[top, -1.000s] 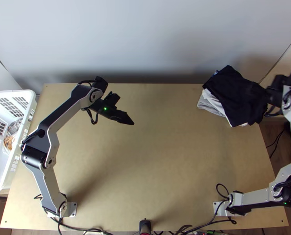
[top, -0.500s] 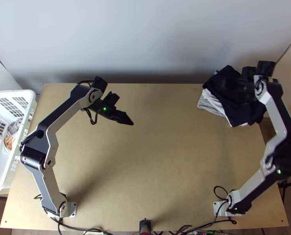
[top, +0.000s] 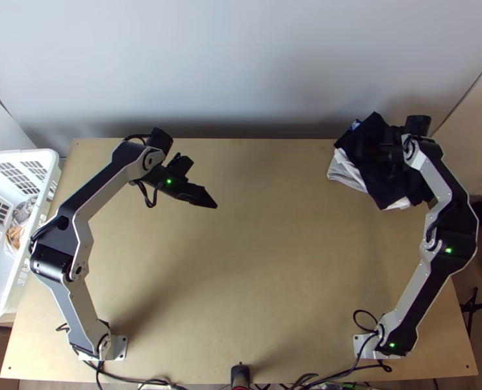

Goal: Fold the t-shirt

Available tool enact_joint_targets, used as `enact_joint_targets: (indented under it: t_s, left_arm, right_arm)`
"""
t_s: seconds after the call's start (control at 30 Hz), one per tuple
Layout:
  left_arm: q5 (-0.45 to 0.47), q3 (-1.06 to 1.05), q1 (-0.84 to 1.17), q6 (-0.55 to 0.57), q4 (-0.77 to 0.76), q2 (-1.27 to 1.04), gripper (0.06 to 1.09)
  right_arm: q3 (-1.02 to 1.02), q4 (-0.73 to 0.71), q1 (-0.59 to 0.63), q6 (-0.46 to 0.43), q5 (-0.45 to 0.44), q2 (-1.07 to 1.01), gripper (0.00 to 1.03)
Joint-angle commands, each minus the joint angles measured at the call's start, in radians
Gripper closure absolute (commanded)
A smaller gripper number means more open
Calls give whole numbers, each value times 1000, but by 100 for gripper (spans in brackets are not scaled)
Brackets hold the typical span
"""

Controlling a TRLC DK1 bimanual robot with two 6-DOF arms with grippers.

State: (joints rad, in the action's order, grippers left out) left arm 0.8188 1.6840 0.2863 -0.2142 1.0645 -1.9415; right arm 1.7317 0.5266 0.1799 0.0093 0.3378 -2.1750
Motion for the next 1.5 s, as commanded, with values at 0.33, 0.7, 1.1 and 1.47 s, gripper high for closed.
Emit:
enact_joint_targets:
  t_s: [0.33,0.7,1.1,1.47]
  left_arm:
    - [0,-12,13,-1,-1,0,10]
    - [0,-37,4,-4,-5,10,10]
    - [0,-50,1,-10,-6,21,10]
    - [-6,-115,-9,-30,-12,59,10]
  right_arm:
    - [224,124,3,32,-10,170,4]
    - [264,127,87,120,-112,104,4]
    - [207,188,87,166,-183,-34,5]
    - [170,162,125,96,-281,-140,5]
